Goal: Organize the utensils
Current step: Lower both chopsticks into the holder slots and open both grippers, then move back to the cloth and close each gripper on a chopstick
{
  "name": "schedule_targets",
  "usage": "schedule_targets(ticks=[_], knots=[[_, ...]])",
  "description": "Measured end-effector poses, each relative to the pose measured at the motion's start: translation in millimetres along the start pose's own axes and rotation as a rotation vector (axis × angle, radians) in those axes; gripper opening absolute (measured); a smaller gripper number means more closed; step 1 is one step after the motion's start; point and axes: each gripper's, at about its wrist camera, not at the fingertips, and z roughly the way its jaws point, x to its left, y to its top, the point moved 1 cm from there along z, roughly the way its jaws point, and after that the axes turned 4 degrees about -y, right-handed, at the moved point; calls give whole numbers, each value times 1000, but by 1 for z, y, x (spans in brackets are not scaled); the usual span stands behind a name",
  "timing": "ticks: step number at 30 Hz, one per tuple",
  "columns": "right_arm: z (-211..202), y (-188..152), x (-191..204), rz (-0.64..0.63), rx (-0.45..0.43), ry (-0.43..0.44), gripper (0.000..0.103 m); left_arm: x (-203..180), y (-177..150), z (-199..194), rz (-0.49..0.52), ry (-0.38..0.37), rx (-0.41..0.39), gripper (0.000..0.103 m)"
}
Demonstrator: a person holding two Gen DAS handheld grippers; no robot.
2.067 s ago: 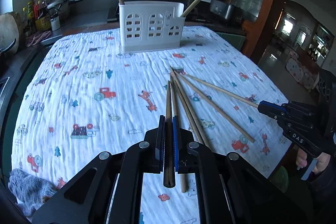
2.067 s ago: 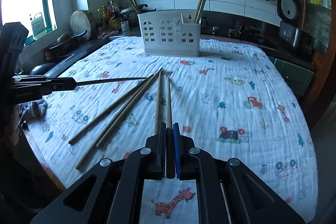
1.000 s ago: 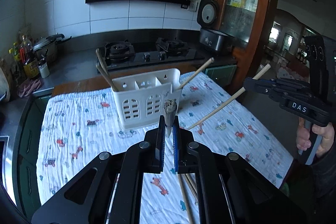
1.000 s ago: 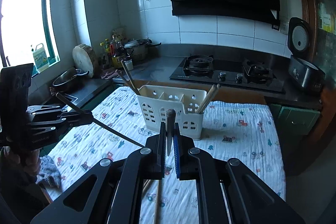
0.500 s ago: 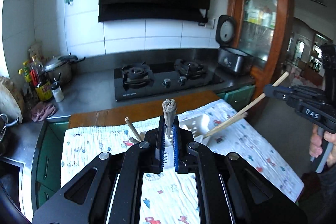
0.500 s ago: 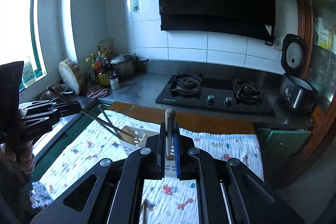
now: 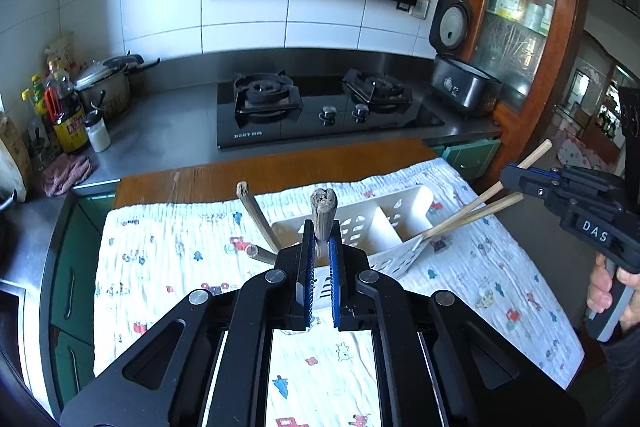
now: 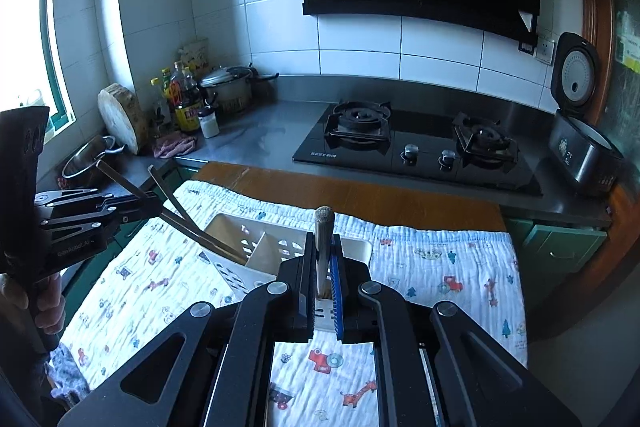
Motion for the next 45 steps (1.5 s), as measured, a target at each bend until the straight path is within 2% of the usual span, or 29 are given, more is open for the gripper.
schedule_targets(ticks=[7, 16, 18, 20, 26, 30, 35, 45], knots=[[19, -8, -3, 18, 30, 1, 7, 4, -7, 11, -16, -9, 25, 6], [18, -9, -4, 24, 16, -4, 8, 8, -9, 10, -38, -11, 22, 7], [15, -8, -4, 22, 10, -1, 12, 10, -8, 9, -47, -23, 18, 8], [9, -7, -3, 15, -10, -15, 20, 9, -8, 4, -46, -25, 7, 8], [-27, -16, -1, -1, -65, -13, 25, -1, -11, -29, -35, -38, -54, 12], [-53, -40, 8, -26, -91, -11, 28, -15, -28, -54, -19, -41, -81, 13], [-74, -88, 20, -45, -87, 11, 29, -32, -66, -75, -6, -71, -80, 13], [-89, -194, 37, -47, -13, 13, 29, -63, -166, -91, 6, -101, -26, 13]])
